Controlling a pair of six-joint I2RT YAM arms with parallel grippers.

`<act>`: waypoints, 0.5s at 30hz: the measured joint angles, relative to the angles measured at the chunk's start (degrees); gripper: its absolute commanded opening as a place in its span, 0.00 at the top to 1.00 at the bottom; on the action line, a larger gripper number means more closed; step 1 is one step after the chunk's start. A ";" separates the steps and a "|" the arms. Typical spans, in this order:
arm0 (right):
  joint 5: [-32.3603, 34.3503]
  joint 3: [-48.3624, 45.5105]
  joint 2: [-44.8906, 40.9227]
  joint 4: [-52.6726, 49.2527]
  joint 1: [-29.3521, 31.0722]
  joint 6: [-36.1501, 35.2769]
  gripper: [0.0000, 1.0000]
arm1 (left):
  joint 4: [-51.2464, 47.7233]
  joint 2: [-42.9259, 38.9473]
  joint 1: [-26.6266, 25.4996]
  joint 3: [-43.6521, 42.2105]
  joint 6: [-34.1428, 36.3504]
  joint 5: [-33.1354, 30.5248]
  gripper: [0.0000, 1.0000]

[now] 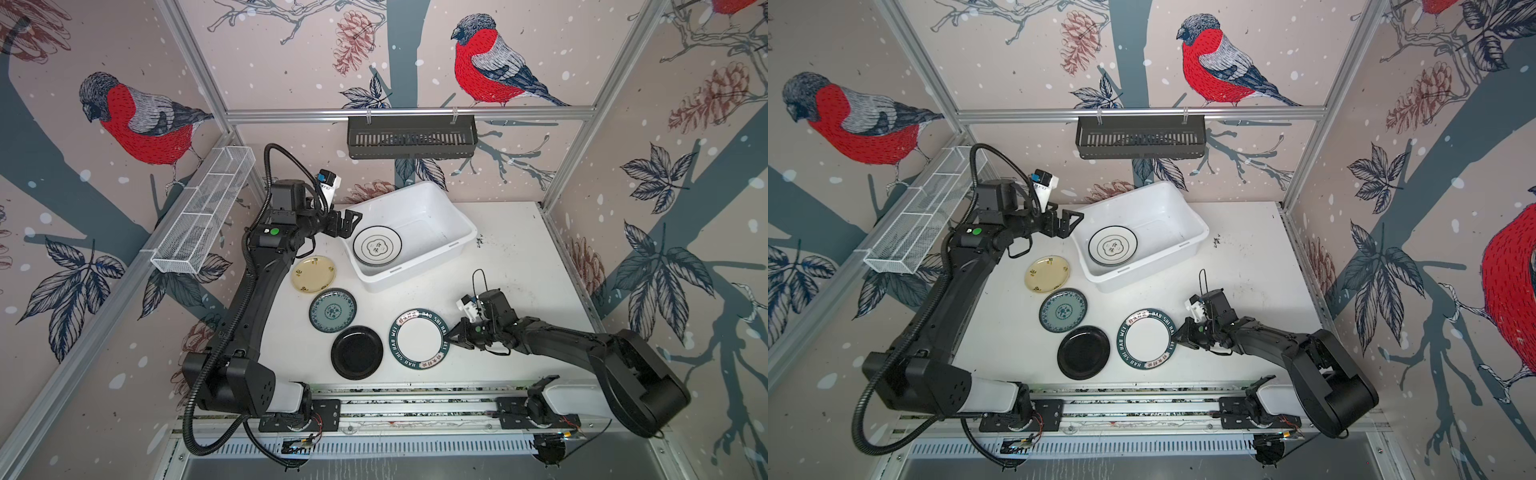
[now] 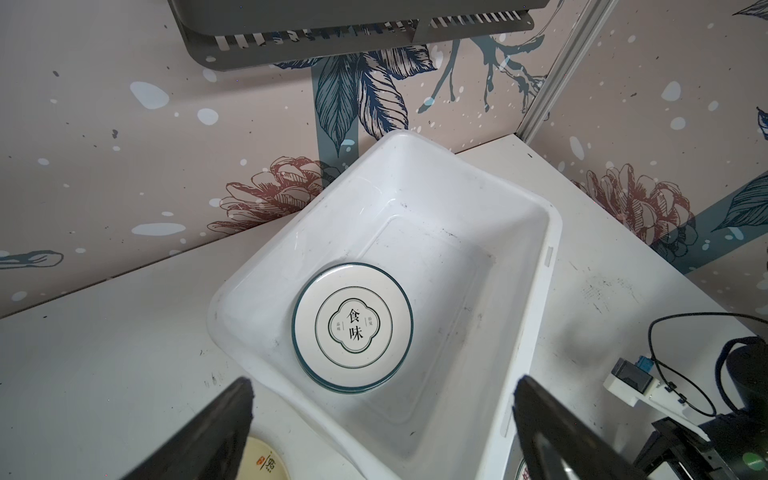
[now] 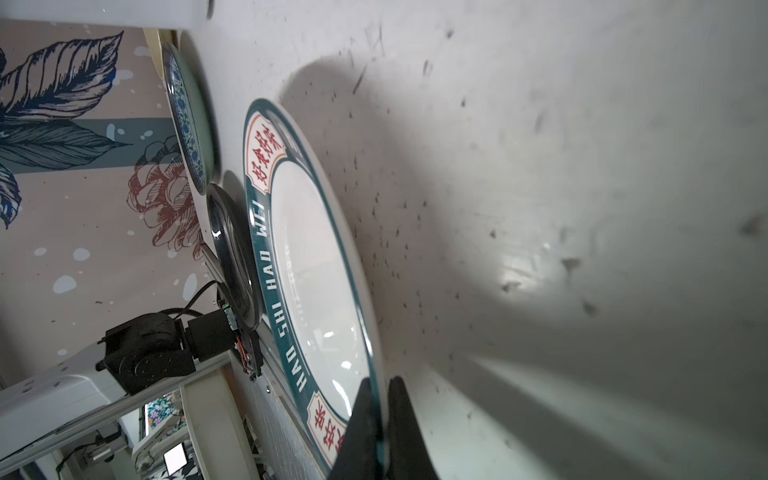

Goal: Place the plates into the plastic bin on the countertop
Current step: 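Push the green-rimmed plate's edge with the right gripper and pinch it, then lift the green-rimmed plate and carry it toward the bin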

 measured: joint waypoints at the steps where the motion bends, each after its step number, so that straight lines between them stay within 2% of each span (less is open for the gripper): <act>1: 0.70 0.42 -0.85 -1.20 -0.59 -0.26 0.99 | 0.00 0.09 0.00 0.09 0.00 0.00 0.03; 7: 2.67 3.04 -6.16 -9.44 -4.59 -2.62 0.99 | 0.04 0.44 0.00 0.48 0.00 -0.02 0.03; 15: 2.93 7.74 -10.01 -20.06 -6.14 -6.14 0.99 | 0.11 0.96 0.00 1.22 -0.46 -0.04 0.03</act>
